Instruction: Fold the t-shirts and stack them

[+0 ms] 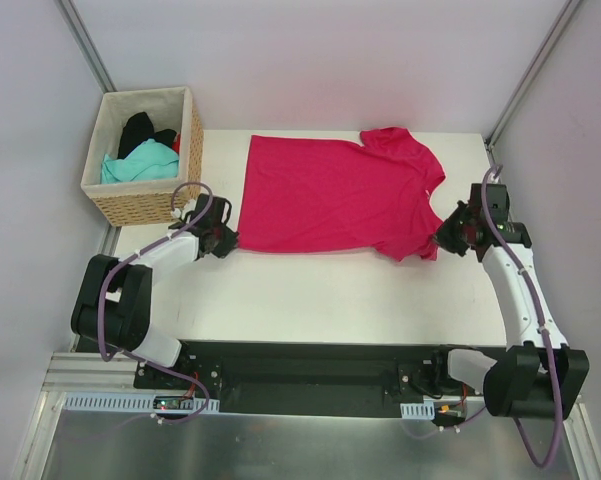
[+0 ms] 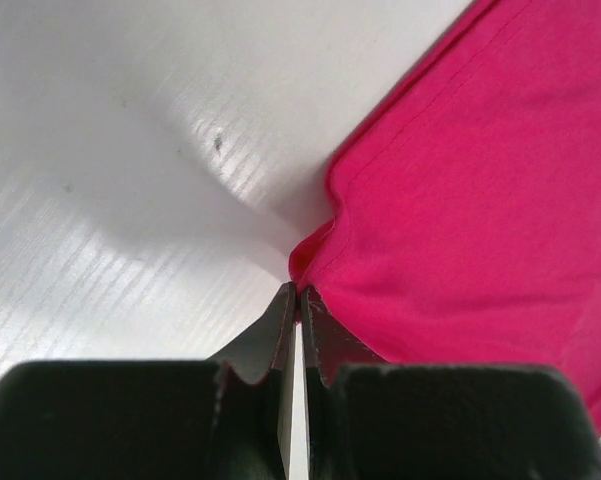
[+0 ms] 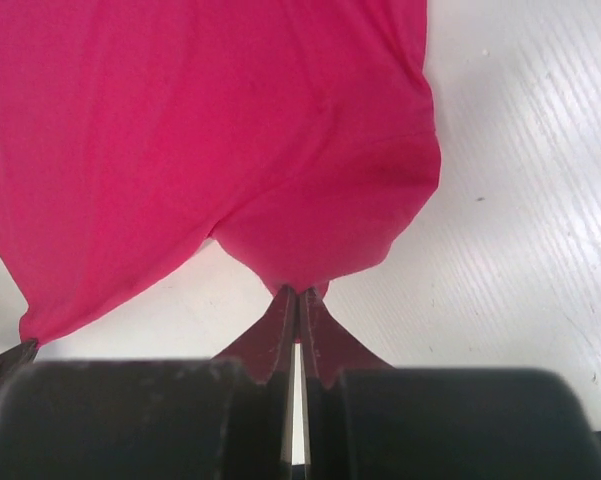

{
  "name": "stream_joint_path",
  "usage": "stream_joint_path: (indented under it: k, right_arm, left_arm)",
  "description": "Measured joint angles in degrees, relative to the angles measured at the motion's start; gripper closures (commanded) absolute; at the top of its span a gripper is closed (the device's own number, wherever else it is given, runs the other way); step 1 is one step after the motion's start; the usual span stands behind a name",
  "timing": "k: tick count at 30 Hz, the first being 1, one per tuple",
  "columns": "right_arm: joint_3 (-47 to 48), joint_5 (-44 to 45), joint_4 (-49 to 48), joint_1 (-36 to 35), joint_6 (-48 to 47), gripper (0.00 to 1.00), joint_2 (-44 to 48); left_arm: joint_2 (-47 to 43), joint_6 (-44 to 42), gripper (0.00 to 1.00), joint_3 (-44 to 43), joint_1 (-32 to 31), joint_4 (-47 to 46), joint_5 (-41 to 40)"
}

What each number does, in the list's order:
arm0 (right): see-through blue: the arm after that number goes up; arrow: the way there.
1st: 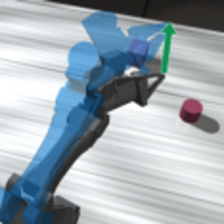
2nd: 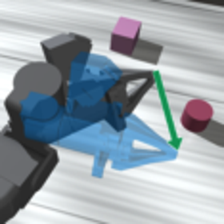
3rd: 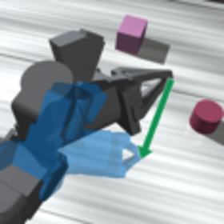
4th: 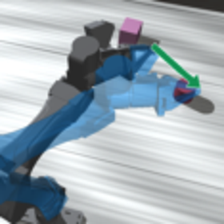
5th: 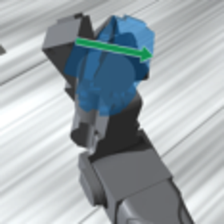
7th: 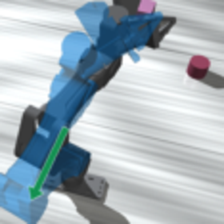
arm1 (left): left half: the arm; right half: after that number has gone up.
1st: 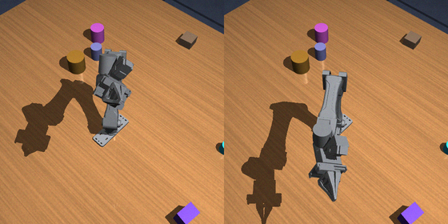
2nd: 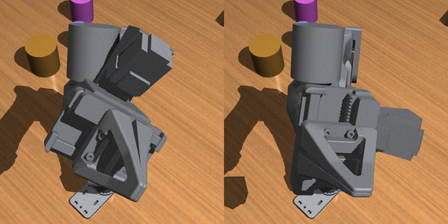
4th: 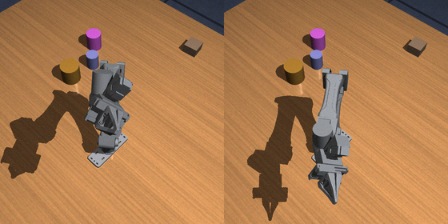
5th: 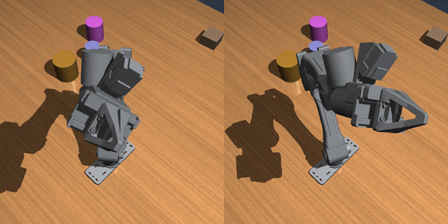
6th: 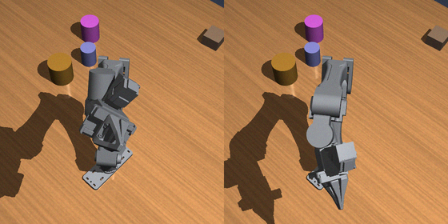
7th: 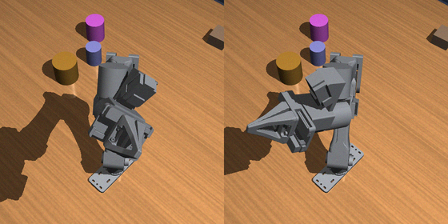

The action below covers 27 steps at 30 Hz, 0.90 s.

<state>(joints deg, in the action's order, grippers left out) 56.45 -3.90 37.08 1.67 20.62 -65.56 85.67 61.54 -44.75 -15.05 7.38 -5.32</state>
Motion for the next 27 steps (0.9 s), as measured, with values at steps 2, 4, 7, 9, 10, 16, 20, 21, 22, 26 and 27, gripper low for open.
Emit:
stream_joint_path:
  k: [2,4,7,9,10,16,20,21,22,26,27]
  right_arm:
    - [1.68,-0.31,-0.28,0.76,-0.74,0.99,-1.16]
    - [3.52,-0.94,-0.68,1.4,-1.77,0.99,-2.54]
    - [6.4,-1.73,-1.29,2.21,-3.43,1.0,-5.42]
    - [7.82,-2.29,-1.9,2.69,-4.39,1.0,-7.52]
    - [8.39,-2.62,-2.21,2.99,-4.94,1.0,-8.61]
    - [11.32,-4.33,-3.17,4.17,-7.56,1.0,-14.82]
    - [13.11,-5.14,-3.91,4.31,-9.29,1.0,-17.59]
    - [13.49,-5.27,-3.98,4.33,-9.66,1.0,-17.92]
    - [13.86,-5.42,-4.11,4.35,-10.01,1.0,-18.21]
    - [15.13,-5.99,-4.87,4.42,-10.91,1.0,-19.19]
    - [15.28,-6.01,-5.01,4.42,-11.06,0.99,-19.41]
  left_arm:
    - [0.0,0.48,1.0,-1.11,0.0,0.5,-0.22]
    - [0.0,0.68,1.0,-2.32,0.0,0.59,-0.59]
    - [0.13,0.7,1.0,-4.24,0.0,0.68,-1.31]
    - [0.57,0.68,1.0,-5.62,0.0,0.7,-1.42]
    - [0.96,0.66,1.0,-6.34,0.0,0.68,-1.49]
    - [4.13,-0.63,1.0,-10.12,0.0,0.85,-2.84]
    - [5.57,-2.12,1.0,-12.2,0.0,1.01,-3.63]
    - [5.75,-2.29,1.0,-12.5,0.0,1.03,-3.98]
    - [5.84,-2.4,1.0,-12.68,0.0,1.03,-4.15]
    - [6.14,-2.58,1.0,-13.11,0.0,1.11,-4.83]
    - [6.19,-2.58,1.0,-13.18,0.0,1.16,-5.07]
